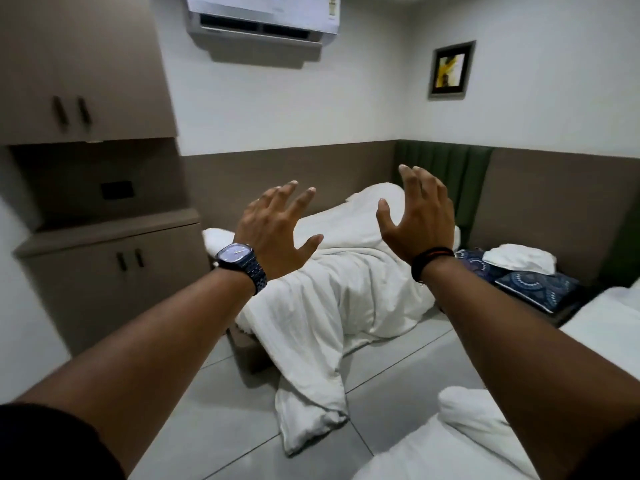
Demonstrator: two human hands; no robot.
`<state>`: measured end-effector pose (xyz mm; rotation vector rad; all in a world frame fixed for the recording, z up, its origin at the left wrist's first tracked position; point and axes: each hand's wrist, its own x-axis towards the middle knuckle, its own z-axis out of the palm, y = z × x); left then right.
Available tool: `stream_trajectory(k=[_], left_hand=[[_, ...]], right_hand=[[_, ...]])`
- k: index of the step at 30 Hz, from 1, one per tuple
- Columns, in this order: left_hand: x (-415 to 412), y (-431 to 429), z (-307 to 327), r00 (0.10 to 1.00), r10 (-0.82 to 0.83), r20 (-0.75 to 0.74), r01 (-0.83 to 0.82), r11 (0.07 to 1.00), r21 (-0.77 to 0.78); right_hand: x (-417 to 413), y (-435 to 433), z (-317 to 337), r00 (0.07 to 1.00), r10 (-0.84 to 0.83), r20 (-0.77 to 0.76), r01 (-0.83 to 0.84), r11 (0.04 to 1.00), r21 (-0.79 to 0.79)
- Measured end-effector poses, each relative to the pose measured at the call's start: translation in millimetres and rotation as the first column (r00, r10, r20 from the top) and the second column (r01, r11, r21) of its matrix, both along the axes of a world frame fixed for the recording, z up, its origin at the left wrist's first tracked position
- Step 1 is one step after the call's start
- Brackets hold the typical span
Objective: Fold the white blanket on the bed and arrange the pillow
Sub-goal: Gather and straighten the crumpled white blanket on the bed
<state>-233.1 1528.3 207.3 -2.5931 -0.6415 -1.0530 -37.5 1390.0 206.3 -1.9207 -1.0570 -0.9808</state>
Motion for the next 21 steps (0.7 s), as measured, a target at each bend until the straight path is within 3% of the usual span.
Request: stream_trajectory(k=[9,14,21], left_hand=[[183,133,-44,0.924,-0.368,-0.104,0.363,0.929,-0.068],[282,152,-64,0.806,-0.578,-0.131,0.567,0.816,-0.109],[405,84,-96,0.604,-0.784,-0.142,0.756,0.62,-0.211]], right_hand=[[118,76,-55,0.931,-0.359,-0.065,0.354,0.932,-0.071],[166,57,-84,0.799,-0.585,-0.14,0.579,0.811,-0.084],[212,-50,-98,0.561,-0.824,-0.073,0.817,0.566,-0.111]])
